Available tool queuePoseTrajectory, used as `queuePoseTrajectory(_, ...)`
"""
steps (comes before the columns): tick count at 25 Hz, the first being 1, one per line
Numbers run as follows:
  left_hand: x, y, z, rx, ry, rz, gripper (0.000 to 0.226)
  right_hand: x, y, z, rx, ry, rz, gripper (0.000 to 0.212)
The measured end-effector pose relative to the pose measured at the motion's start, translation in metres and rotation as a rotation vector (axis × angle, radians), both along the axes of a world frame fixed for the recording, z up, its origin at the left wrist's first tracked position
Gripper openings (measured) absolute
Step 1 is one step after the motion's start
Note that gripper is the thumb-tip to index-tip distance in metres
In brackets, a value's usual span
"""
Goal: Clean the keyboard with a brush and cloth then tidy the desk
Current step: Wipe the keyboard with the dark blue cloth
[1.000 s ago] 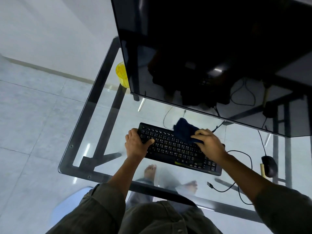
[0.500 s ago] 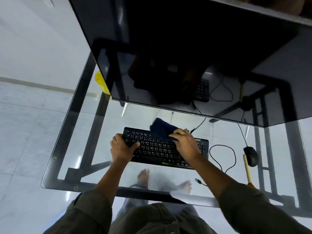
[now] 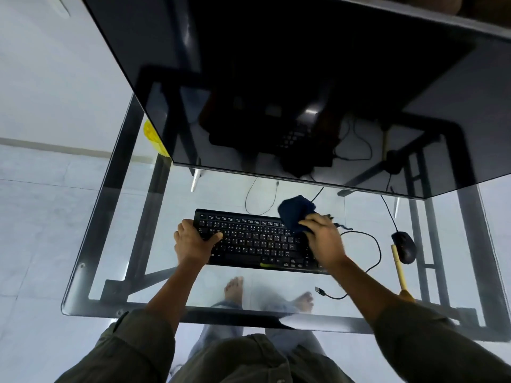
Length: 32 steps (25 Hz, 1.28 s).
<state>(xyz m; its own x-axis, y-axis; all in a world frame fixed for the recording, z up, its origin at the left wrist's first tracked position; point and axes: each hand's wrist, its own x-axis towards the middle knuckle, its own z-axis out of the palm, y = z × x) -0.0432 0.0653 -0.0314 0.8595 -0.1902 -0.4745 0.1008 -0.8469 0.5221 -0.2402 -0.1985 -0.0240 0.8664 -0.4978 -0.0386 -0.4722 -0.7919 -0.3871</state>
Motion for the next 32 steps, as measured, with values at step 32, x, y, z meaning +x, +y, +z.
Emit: queuePoseTrajectory(32,-0.053,-0.099,-0.004,0.210,-0.290,-0.984,0.082,-0.048,0.033,0.013,0.266,-0.019,-0.654,0.031)
